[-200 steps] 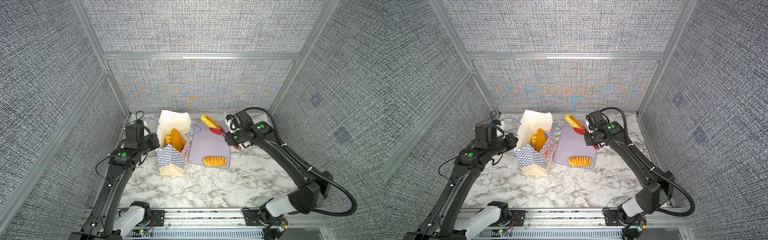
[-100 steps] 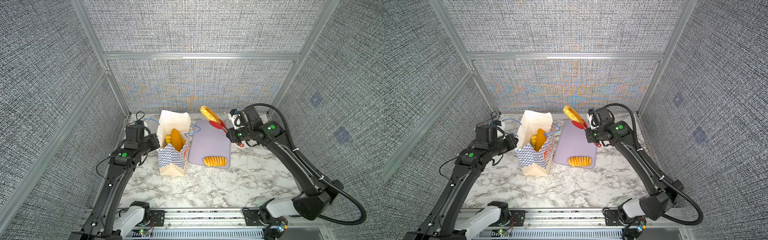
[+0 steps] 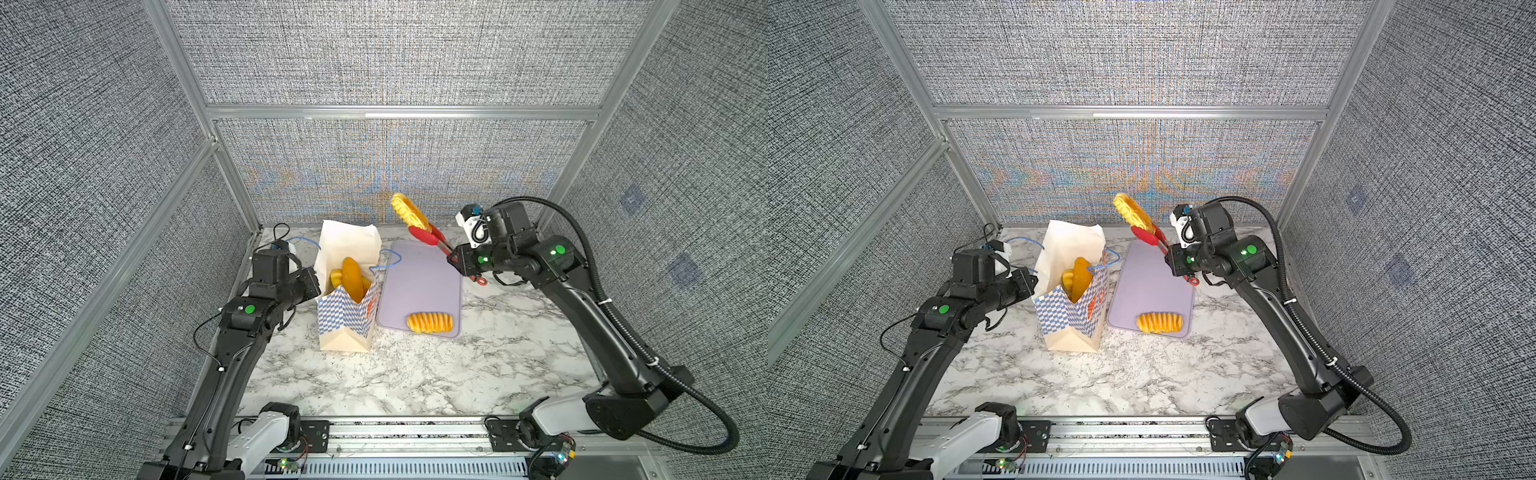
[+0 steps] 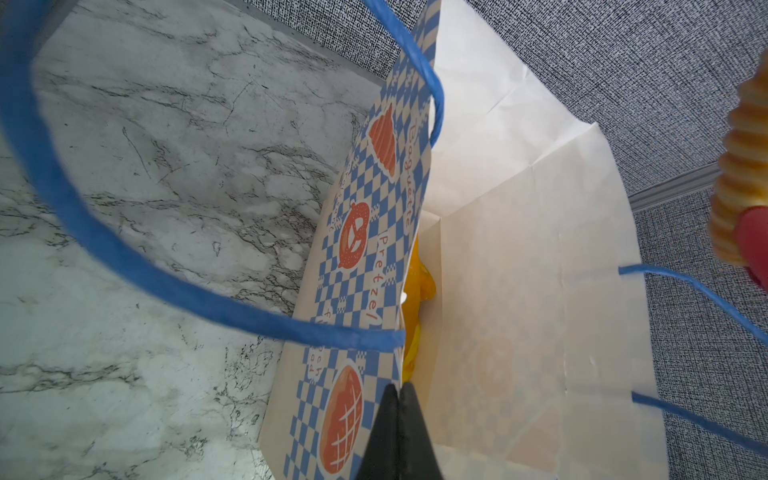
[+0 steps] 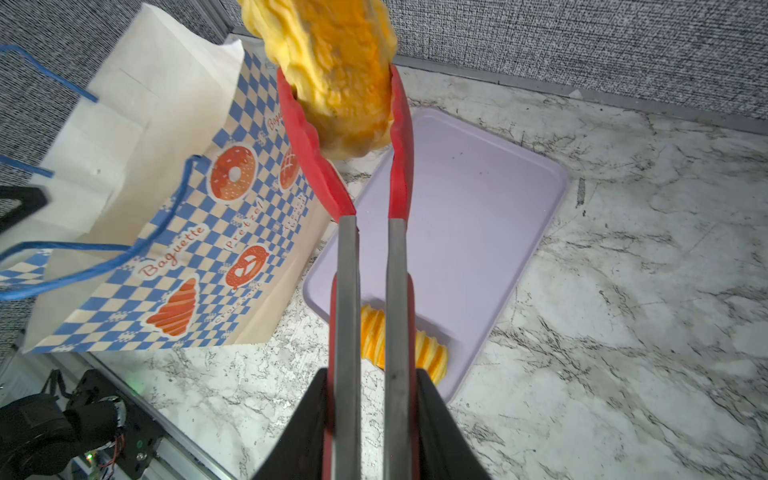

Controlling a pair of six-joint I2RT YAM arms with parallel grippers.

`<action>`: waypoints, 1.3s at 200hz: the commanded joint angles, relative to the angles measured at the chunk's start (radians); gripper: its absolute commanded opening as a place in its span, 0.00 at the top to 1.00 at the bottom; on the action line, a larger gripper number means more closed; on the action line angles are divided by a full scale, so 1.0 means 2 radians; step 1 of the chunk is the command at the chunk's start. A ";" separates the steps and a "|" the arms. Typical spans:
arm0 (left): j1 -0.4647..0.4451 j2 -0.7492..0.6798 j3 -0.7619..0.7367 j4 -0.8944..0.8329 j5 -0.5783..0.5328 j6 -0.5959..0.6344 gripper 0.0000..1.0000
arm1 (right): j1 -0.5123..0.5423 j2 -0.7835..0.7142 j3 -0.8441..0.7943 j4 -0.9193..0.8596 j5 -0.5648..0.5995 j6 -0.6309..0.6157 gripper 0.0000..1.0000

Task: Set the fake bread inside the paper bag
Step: 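Carry the tart with the tongs over the open checkered bag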

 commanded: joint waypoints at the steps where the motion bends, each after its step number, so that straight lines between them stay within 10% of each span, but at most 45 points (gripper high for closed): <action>1: 0.000 0.000 -0.002 0.002 0.003 0.000 1.00 | 0.003 0.005 0.016 0.018 -0.031 0.008 0.68; 260: 0.000 -0.001 -0.001 0.001 0.001 0.001 1.00 | 0.142 0.082 0.134 -0.006 0.017 0.014 0.67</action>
